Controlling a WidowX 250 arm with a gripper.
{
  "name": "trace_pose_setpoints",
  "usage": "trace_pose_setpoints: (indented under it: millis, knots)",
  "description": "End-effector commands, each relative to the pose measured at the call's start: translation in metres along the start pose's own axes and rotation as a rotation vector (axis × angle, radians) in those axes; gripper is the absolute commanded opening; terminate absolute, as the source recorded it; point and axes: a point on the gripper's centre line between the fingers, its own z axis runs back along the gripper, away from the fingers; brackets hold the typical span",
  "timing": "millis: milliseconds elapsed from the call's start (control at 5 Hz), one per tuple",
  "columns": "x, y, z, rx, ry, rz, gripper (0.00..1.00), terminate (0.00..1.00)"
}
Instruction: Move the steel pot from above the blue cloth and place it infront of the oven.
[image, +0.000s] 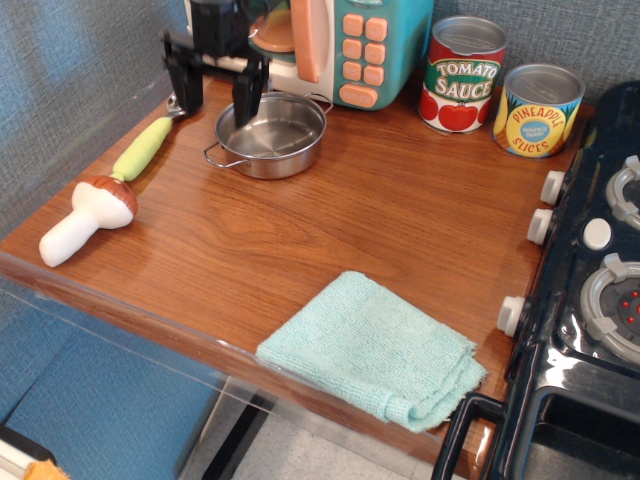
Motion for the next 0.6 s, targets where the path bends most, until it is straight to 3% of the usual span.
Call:
trace_pose_setpoints:
  millis: [0, 200, 400]
  knots:
    - [-0.0117, 0.01, 0.0442, 0.011, -0.091, -0.04, 1.0, 0.0]
    - [-0.0117, 0.01, 0.0442, 0.011, -0.091, -0.04, 1.0, 0.0]
    - [-0.0117, 0.01, 0.0442, 0.011, -0.091, -0.04, 1.0, 1.0]
